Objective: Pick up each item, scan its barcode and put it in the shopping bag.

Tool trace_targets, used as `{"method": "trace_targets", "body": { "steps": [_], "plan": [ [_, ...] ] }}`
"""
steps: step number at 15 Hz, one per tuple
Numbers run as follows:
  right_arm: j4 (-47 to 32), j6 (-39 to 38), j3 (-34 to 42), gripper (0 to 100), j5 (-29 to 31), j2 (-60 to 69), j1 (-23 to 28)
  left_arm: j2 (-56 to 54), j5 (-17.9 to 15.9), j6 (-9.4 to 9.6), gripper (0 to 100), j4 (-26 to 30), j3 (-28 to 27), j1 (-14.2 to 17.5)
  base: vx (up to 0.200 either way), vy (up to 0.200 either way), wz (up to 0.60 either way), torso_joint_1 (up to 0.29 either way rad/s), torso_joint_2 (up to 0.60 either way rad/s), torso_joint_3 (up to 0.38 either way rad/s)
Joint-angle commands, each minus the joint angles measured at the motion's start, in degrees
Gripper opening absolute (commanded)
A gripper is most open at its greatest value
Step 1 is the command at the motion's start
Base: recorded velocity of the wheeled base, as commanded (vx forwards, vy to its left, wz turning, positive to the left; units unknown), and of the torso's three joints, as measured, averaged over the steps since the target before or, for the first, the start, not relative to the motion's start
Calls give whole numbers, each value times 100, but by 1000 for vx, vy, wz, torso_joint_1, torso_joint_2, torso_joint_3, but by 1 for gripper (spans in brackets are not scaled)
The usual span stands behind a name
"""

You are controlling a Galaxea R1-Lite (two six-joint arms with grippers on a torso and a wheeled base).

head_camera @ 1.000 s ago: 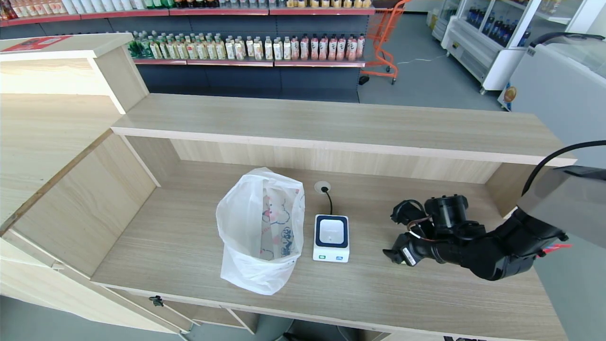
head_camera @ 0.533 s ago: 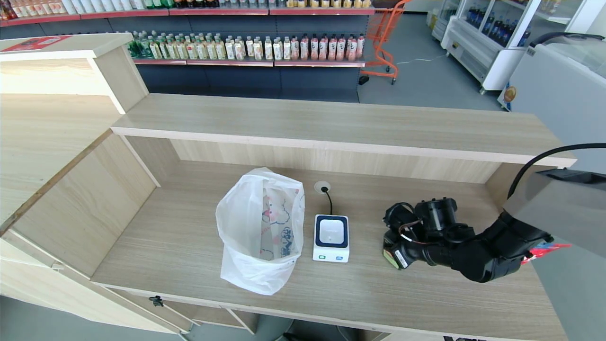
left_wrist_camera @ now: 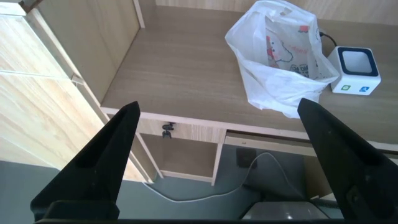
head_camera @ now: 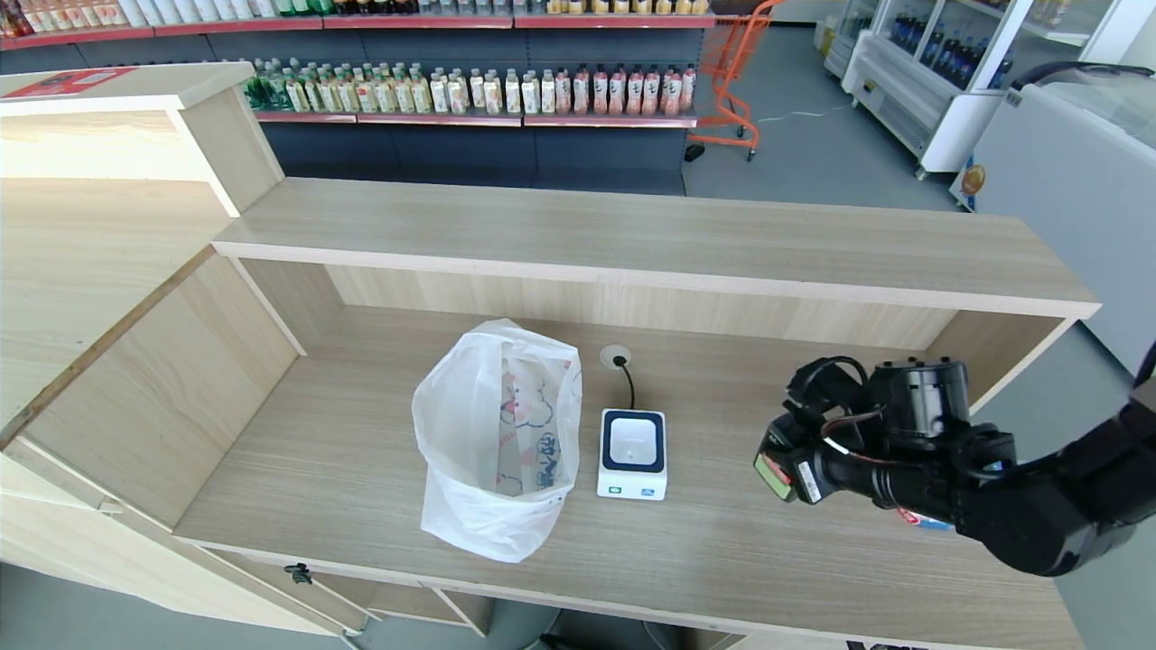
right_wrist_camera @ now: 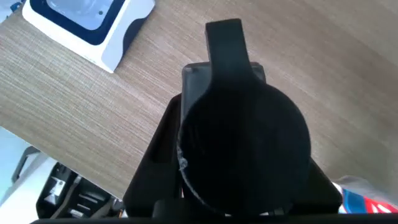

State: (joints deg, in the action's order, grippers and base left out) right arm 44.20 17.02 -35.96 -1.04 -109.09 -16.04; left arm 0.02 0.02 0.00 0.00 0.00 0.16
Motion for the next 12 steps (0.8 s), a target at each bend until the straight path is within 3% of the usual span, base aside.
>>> {"method": "trace_targets", "body": {
  "steps": [1, 3, 5, 8, 10, 12],
  "plan": [
    [-17, 1401, 1390, 0, -28, 2208, 541, -2, -2, 0, 100, 0, 0, 2, 0, 0, 0, 0, 0, 0],
    [-52, 2429, 1381, 0, -55, 2498, 558, -2, -2, 0, 100, 0, 0, 2, 0, 0, 0, 0, 0, 0],
    [115, 4415, 1390, 0, -336, 2665, 655, -2, -2, 0, 100, 0, 0, 2, 0, 0, 0, 0, 0, 0],
    [-536, 7694, 1381, 0, -2217, 2595, 646, -2, -2, 0, 100, 0, 0, 2, 0, 0, 0, 0, 0, 0],
    [-1652, 10058, 1320, 0, -3043, 2516, 620, -2, -2, 0, 100, 0, 0, 2, 0, 0, 0, 0, 0, 0],
    [-2188, 11781, 1302, 0, -3781, 2322, 497, -2, 6, 0, 100, 0, 0, 2, 0, 0, 0, 0, 0, 0]
  ]
}}
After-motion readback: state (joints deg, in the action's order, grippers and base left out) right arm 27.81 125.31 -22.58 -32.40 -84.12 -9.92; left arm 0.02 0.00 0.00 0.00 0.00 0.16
